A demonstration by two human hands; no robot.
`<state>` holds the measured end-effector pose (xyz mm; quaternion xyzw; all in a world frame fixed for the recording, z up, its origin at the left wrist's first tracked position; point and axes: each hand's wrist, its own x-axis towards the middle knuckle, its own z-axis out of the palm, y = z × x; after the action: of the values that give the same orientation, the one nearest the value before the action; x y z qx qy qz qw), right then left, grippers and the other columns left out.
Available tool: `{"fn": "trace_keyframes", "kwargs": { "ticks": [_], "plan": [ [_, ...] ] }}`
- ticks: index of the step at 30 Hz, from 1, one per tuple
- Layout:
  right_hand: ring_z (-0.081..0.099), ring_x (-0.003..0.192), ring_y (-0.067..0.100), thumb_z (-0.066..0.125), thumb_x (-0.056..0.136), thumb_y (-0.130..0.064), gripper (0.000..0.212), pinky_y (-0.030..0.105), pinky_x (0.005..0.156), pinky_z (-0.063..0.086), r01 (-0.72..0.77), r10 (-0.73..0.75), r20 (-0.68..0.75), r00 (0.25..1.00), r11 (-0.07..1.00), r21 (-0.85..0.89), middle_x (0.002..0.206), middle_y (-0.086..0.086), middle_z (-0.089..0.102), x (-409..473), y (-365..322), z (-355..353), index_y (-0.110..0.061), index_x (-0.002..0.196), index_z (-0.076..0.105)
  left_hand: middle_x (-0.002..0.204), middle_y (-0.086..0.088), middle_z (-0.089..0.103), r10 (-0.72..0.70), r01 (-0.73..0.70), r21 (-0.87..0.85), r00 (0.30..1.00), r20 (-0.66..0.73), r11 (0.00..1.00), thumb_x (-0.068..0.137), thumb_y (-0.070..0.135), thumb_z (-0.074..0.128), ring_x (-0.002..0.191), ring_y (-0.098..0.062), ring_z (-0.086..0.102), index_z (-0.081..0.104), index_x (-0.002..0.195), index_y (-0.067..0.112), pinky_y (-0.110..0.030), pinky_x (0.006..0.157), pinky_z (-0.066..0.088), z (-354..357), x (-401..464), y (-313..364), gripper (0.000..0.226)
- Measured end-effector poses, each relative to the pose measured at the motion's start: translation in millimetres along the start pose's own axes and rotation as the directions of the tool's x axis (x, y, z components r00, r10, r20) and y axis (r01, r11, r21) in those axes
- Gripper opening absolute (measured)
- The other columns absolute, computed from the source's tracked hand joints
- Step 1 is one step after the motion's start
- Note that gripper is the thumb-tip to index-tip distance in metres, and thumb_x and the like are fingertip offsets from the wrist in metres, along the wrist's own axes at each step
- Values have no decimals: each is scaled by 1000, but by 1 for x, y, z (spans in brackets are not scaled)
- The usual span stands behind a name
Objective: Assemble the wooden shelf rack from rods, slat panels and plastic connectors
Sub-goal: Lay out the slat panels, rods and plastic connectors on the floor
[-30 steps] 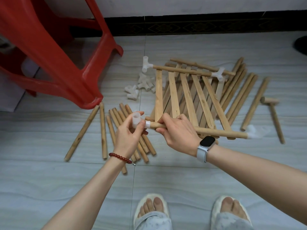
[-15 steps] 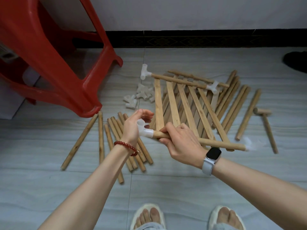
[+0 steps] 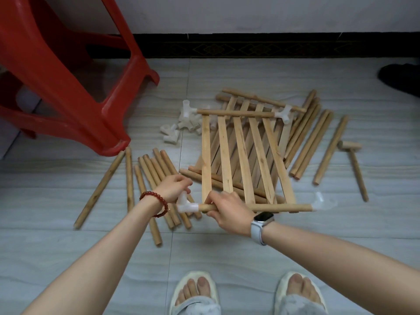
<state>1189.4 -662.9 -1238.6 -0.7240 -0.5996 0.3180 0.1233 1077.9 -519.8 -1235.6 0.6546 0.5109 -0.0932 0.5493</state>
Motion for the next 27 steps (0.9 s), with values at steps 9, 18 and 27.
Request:
{"fn": "trace_keyframes", "kwargs": {
  "ticks": [9, 18, 27],
  "plan": [
    [55, 108, 32, 42, 93, -7, 29, 41, 87, 46, -83, 73, 286, 956, 996, 23, 118, 14, 59, -4, 43, 33, -14, 119, 54, 114, -4, 61, 109, -60, 348, 986, -123, 936, 95, 18, 42, 110, -23, 55, 60, 116, 8, -27, 89, 41, 27, 36, 10, 28],
    [58, 103, 28, 39, 96, -9, 27, 29, 80, 42, -387, 478, -355, 803, 872, 300, 112, 12, 63, -8, 167, -59, -6, 116, 58, 123, -9, 50, 581, -397, 628, 807, -109, 669, 93, 16, 45, 116, -24, 46, 57, 119, 11, -33, 96, 40, 77, 87, 88, 29],
    [41, 123, 39, 52, 94, -19, 46, 37, 95, 35, -679, 878, -325, 351, 478, 558, 134, 25, 40, -9, 289, -95, 6, 130, 36, 149, -7, 27, 560, -314, 784, 827, -51, 535, 94, 36, 43, 140, -28, 17, 21, 145, 20, -55, 111, 14, 134, 182, 193, 58]
  ]
}}
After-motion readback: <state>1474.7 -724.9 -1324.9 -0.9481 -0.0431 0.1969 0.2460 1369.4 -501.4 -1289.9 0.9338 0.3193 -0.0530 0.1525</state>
